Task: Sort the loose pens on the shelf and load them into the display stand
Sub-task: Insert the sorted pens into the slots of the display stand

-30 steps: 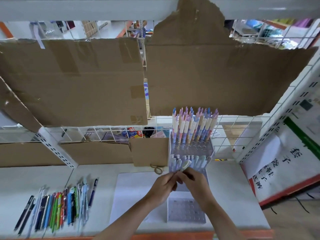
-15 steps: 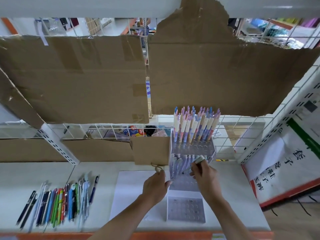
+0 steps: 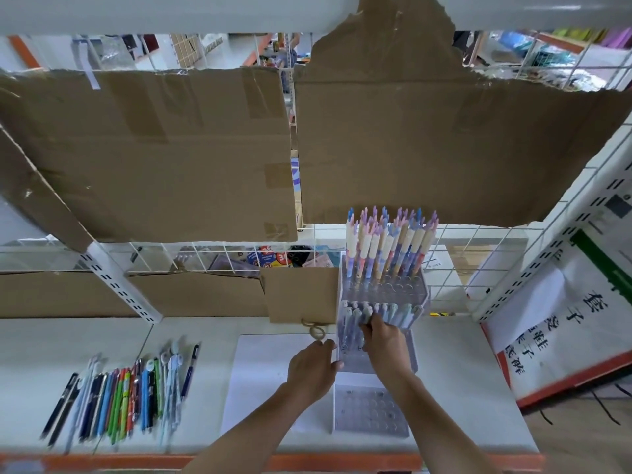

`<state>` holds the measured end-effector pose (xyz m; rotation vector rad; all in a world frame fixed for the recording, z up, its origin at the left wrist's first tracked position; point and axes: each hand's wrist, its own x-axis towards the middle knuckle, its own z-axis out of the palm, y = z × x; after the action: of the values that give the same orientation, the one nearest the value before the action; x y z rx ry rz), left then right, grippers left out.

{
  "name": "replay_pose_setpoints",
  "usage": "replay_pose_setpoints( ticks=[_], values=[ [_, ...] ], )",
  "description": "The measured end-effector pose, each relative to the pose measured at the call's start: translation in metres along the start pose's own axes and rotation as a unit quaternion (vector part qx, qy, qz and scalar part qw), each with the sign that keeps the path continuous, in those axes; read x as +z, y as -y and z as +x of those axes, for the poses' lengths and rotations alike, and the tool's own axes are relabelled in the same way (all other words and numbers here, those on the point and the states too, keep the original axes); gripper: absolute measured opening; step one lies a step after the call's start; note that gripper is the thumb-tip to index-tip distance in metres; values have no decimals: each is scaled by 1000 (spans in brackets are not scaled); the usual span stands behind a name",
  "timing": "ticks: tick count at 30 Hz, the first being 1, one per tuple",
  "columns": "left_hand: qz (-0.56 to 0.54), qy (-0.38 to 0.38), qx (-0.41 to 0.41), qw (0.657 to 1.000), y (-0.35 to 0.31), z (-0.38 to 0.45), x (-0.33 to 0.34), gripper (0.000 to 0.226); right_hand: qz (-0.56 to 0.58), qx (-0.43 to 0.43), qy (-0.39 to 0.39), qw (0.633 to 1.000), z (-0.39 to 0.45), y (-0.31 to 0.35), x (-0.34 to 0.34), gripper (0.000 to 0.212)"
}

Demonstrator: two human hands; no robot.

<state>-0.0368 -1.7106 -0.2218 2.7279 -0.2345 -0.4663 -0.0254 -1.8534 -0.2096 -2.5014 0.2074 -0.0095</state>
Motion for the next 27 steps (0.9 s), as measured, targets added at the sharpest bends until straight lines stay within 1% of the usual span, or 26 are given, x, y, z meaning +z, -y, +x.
replay_pose_setpoints(
  ticks=[2, 4, 9, 12, 14, 17, 19, 23, 27],
  values=[
    [1, -13, 9, 1000, 0, 0, 2, 43, -3, 24, 15, 1000, -2, -2, 3, 27],
    [-4, -21, 16, 1000, 2, -1, 2, 43, 7, 36, 13, 999, -3, -2, 6, 26],
    [-15, -33, 25, 999, 13, -1, 7, 41, 32, 46, -2, 998, -9, -5, 2, 17],
    [-38, -35, 18, 999, 27, -5, 7, 40, 36, 31, -33, 998, -20, -7, 0, 14],
    [-54, -36, -3, 998, 42, -10, 8, 39, 22, 3, -28, 999, -27, -3, 1, 12],
    [-73, -30, -48, 996, 71, -20, 10, 35, -3, -74, 25, 997, -35, 13, 13, 15],
    [-82, -26, -86, 993, 93, -28, 12, 33, -33, -107, 88, 990, -40, 26, 28, 22],
    [-90, -18, -157, 983, 141, -47, 16, 30, -91, -144, 220, 961, -45, 48, 73, 27],
    [-88, -17, -220, 971, 191, -66, 19, 34, -146, -158, 306, 927, -45, 65, 118, 30]
  ],
)
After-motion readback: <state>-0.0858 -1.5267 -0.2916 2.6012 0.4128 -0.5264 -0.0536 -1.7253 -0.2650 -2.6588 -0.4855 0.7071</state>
